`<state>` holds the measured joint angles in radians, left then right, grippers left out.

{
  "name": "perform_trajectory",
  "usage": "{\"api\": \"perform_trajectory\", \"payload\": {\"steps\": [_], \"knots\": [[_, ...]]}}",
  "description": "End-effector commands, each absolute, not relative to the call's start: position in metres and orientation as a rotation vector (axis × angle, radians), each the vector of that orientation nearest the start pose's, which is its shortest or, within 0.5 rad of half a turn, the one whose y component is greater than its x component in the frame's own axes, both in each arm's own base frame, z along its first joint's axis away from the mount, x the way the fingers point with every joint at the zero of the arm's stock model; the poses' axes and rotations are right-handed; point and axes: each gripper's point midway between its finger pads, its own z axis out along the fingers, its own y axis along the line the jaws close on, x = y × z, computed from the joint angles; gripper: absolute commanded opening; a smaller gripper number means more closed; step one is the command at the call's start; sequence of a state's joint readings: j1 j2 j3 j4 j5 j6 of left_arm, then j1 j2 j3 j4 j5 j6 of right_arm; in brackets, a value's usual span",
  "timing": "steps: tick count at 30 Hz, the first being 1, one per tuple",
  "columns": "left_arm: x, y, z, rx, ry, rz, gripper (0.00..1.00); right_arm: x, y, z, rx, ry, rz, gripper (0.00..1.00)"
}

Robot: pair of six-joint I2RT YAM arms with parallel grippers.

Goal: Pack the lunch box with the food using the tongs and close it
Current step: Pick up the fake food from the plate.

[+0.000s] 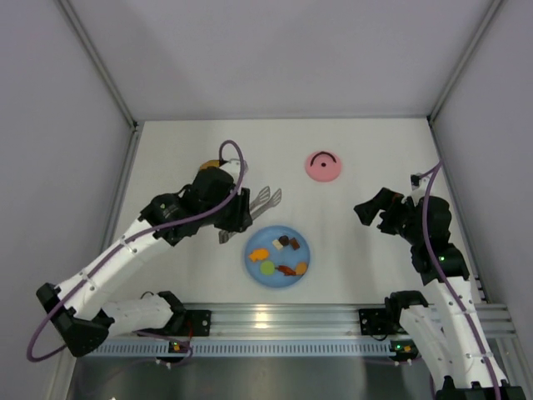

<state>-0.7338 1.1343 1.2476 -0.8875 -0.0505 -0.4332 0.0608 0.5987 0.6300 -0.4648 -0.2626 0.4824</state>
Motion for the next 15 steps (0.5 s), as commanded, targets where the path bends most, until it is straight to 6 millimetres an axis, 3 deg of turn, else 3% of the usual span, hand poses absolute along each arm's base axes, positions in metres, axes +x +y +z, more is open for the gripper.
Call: {"api": "perform_trajectory", "payload": {"steps": [1,7,15], "knots": [[0.193,-0.204,0.226,0.350,2.415,-0.449,0.45,0.245,0.076,0.206,0.263,1.990,0.601,0.96],[0.168,-0.219,0.197,0.424,2.470,-0.456,0.46,0.244,0.075,0.205,0.263,1.989,0.597,0.96],[0.146,-0.245,0.179,0.532,2.500,-0.462,0.48,0.243,0.074,0.204,0.262,1.996,0.589,0.96]]}}
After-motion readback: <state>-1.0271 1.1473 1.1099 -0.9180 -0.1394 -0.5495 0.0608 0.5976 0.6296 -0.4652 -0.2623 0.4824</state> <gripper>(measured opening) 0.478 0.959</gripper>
